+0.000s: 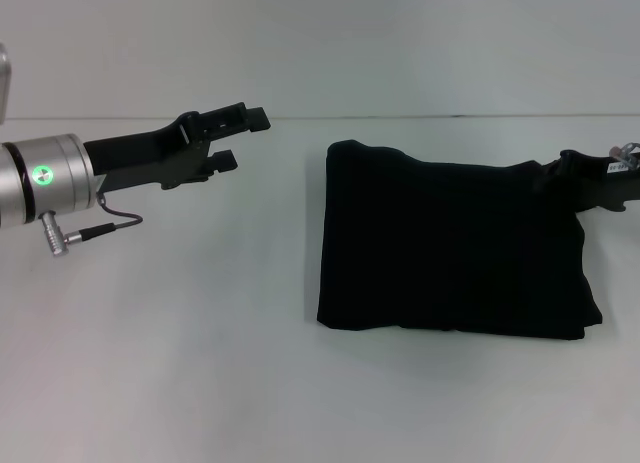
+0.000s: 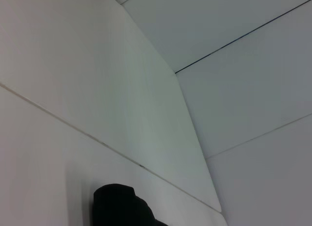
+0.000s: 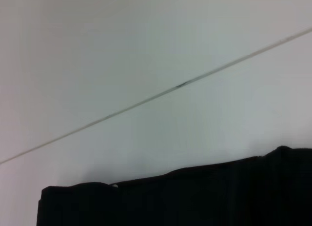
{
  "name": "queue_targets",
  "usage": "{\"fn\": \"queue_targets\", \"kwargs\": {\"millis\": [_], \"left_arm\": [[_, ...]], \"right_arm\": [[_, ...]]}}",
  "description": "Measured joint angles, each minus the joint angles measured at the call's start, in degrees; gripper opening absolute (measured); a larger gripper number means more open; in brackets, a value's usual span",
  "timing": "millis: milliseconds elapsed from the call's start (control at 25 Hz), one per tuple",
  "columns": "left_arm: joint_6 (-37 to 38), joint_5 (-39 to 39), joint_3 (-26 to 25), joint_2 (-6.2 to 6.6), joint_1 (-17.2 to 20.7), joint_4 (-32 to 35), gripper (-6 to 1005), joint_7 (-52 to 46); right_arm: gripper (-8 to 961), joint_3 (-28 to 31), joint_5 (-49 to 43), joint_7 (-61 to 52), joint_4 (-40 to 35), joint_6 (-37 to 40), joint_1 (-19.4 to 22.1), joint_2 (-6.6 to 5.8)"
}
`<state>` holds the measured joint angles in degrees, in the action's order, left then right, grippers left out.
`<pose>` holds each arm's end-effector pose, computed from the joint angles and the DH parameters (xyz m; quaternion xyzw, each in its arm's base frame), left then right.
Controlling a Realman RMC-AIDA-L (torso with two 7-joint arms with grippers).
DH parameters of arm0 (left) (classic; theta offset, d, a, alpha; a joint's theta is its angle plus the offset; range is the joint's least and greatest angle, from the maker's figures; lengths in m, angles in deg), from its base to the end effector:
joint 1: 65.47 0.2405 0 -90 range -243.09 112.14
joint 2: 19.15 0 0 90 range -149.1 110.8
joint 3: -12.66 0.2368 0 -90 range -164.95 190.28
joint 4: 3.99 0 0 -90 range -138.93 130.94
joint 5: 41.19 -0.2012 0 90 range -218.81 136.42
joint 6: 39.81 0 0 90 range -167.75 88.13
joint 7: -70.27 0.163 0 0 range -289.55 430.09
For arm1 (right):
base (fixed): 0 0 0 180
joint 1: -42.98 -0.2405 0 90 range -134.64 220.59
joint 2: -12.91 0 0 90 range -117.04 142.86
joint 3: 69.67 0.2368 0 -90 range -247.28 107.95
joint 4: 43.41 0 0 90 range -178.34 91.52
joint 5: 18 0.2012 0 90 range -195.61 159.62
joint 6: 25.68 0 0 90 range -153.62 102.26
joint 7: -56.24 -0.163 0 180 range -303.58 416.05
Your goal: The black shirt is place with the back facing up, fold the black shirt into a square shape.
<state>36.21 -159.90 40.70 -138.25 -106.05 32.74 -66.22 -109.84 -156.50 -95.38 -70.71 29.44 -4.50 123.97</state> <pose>-0.2132 0.3952 0.0165 -0.7024 -0.6202 -0.3312 0.1110 0.2662 0.4344 0.0244 -0.6831 0.6634 0.1300 0.2764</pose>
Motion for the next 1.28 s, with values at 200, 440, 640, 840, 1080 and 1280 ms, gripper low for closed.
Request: {"fn": "queue_targets", "kwargs": {"millis": [200,440,640,840,1080,1280], "left_arm": [[0.0,0.0,0.0,-0.06,0.04,0.0,949,0.0],[-0.09,0.0,-0.09,-0.08,0.06,0.01,948,0.0],[-0.08,0.0,-0.18,-0.01,0.05,0.0,948,0.0],[-0.08,0.02,-0.53,0.01,0.06,-0.01,949,0.0],[-0.09,0.38,-0.7,0.01,0.16,-0.11,948,0.0],[-0.11,0.4,-0.72,0.06,0.17,-0.53,949,0.05]], "right_arm": [[100,-0.32,-0.15,-0.02,-0.03,0.12,-0.46,-0.1],[24,-1.2,-0.54,0.06,-4.11,2.05,-0.21,-0.34],[30,-6.17,-0.97,0.21,-10.07,3.85,0.58,-0.35],[36,-7.78,-8.25,-2.86,-10.0,2.65,-0.4,0.78],[43,-7.65,-15.12,-5.97,-9.62,1.5,-0.85,1.93],[49,-7.4,-14.96,-6.01,-7.63,0.0,-0.86,1.32]]}}
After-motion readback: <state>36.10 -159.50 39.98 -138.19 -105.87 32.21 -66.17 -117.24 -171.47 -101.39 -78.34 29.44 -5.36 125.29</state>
